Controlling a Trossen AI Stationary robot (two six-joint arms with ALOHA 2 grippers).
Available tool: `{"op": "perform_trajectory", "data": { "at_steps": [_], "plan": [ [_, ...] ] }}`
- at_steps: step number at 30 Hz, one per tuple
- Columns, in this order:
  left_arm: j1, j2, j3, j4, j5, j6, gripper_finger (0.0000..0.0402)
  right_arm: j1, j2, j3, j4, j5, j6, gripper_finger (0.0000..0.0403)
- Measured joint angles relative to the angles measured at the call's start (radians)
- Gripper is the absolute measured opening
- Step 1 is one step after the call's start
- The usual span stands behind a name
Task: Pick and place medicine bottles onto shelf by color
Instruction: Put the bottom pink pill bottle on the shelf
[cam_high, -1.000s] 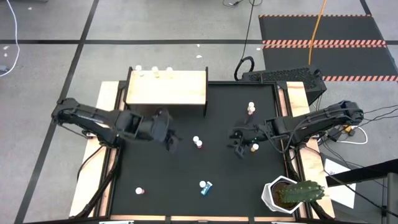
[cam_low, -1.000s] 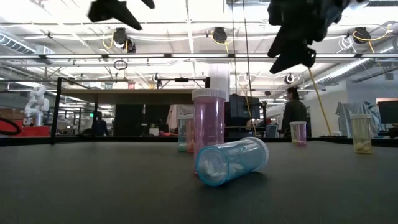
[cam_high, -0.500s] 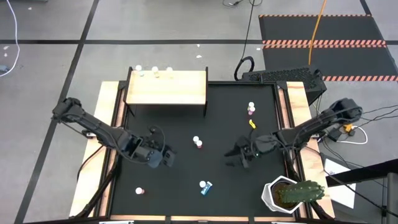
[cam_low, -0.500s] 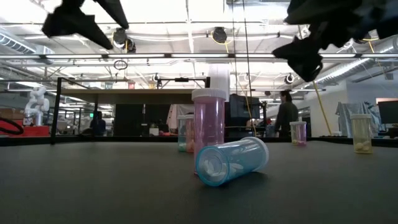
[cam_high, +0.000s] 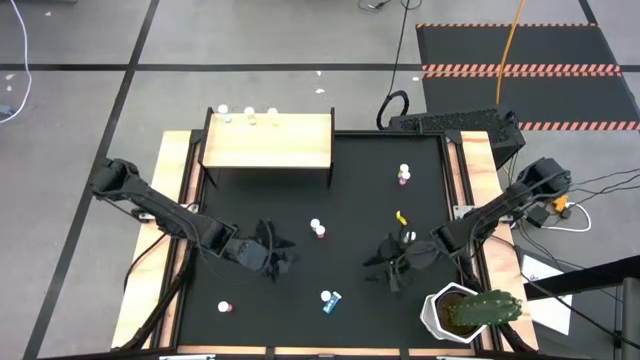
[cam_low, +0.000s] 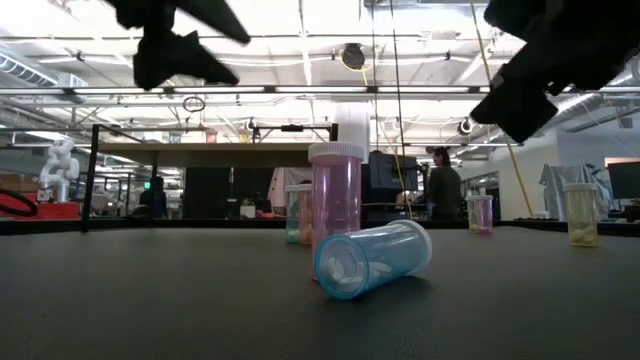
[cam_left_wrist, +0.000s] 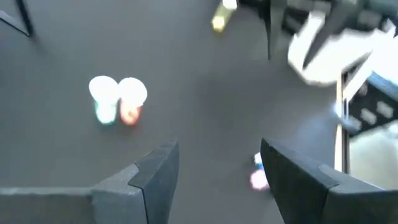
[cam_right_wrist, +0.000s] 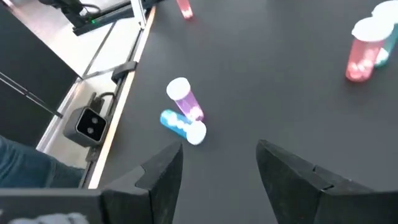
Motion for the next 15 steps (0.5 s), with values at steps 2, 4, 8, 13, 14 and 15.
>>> {"op": "perform_trajectory", "data": {
  "at_steps": [2, 4, 8, 13, 14, 15],
  "plan": [
    [-0.006, 0.027, 0.001, 0.068, 0.034, 0.031, 0.0225, -0.001, 0.031, 0.014, 0.035, -0.003, -0.017, 0.0197],
    [-0.022, 0.059, 0.002, 0.157, 0.052, 0.087, 0.0225, -0.001, 0.068, 0.050, 0.035, -0.023, -0.046, 0.0197],
    [-0.060, 0.136, 0.003, 0.368, 0.076, 0.256, 0.0225, -0.006, 0.139, 0.132, -0.016, -0.026, -0.106, 0.0197],
    [-0.049, 0.302, 0.003, 0.499, 0.046, 0.255, 0.0226, -0.026, 0.180, 0.147, -0.009, 0.021, -0.118, 0.0197],
    [-0.044, 0.338, 0.007, 0.538, 0.059, 0.251, 0.0228, -0.026, 0.181, 0.147, -0.018, 0.030, -0.115, 0.0197],
    [-0.040, 0.371, 0.022, 0.575, 0.081, 0.257, 0.0231, -0.027, 0.181, 0.147, -0.030, 0.036, -0.112, 0.0197]
  ]
}}
